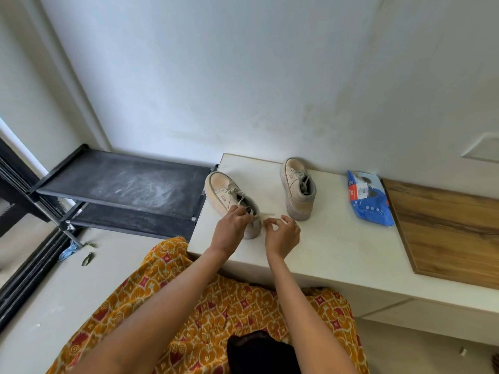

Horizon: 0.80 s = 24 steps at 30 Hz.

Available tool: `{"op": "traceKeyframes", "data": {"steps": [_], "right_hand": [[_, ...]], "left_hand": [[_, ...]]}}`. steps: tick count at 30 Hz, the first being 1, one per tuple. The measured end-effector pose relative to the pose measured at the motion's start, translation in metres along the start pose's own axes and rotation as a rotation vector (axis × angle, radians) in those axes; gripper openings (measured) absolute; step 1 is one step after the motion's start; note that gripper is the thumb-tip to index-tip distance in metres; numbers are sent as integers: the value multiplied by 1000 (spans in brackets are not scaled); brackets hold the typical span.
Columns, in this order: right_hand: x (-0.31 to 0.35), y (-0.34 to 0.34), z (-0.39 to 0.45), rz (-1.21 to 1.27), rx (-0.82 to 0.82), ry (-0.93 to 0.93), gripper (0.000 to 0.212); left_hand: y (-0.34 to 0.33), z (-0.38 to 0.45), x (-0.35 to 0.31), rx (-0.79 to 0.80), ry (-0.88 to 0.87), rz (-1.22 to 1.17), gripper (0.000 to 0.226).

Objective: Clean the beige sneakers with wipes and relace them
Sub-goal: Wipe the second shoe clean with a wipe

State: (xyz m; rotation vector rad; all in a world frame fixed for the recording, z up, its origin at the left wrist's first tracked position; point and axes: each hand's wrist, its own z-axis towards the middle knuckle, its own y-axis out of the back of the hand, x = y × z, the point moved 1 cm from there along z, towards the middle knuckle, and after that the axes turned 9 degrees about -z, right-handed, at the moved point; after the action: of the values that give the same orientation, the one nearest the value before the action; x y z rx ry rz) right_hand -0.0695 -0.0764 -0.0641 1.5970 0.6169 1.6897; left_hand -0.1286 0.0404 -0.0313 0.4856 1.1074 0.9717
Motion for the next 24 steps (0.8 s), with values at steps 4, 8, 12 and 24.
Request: {"op": "traceKeyframes", "data": {"steps": [4, 8, 12, 24], "right_hand": [[5, -6, -19, 64, -93, 145, 6], [-27, -11, -32, -25, 35, 173, 11], [-14, -9, -9, 142, 112, 37, 16], [6, 18, -15, 368, 271, 0, 16]], "left_hand": [[-1, -1, 2, -2, -6, -8, 19], [-1, -1, 3, 1, -19, -6, 21], [-2, 0, 2, -11, -15, 1, 22], [-5, -4, -2, -49, -50, 24, 22]]}}
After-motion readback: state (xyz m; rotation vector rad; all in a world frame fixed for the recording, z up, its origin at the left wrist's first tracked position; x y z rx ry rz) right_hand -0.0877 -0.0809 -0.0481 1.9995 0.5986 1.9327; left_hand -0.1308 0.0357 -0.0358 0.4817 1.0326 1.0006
